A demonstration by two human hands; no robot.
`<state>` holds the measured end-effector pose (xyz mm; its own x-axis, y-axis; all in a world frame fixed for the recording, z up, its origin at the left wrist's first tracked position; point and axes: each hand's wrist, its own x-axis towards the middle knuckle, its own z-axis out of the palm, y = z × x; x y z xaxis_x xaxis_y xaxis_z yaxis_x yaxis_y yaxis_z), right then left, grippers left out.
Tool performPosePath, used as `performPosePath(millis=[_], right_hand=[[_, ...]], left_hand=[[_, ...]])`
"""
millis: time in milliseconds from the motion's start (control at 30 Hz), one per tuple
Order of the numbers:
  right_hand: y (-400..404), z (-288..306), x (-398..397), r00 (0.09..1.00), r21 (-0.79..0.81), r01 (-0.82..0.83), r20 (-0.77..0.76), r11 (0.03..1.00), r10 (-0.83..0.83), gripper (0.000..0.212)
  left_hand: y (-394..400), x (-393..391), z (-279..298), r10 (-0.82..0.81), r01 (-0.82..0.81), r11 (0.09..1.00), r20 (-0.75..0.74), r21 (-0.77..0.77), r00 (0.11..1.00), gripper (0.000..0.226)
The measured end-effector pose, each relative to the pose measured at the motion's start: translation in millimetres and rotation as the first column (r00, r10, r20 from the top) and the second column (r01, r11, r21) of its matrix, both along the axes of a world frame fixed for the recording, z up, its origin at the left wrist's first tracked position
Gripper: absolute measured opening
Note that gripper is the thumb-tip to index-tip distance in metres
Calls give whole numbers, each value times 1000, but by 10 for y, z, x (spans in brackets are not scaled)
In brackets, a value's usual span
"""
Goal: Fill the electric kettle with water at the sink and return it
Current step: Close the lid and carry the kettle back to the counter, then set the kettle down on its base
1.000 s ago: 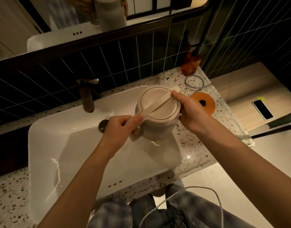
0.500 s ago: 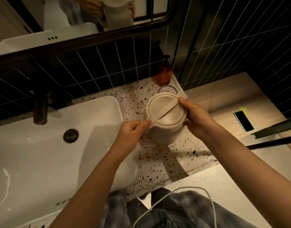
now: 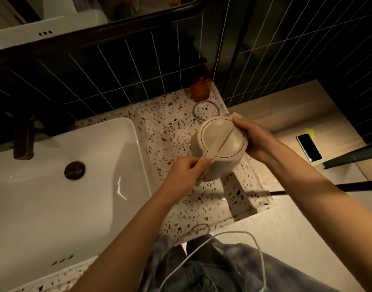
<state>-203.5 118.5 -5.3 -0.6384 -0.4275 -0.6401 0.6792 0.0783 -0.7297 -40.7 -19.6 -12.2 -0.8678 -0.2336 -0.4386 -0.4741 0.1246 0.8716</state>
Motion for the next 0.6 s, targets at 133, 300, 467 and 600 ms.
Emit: performPosePath(millis=[133,300,467,600], right_hand=[[-62,-13,-221,993,8,-105,-45,994,106,18],[-157,-68,-438,973,28,-203,-108,979,205,18],[-223,-137,-539,962,58,-239,-125,969,244,19],[-227,-213,-566,955,81,-262,-124,962,271,25]], left_hand=[[76,-114,-28,-6,6,998,8,65,1000,38],[101,-227,-90,28,-29,995,15,91,999,33],[105,-306,-151,57,-58,993,10,99,998,33],[112,-319,-215,65,-67,992,25,109,998,31]])
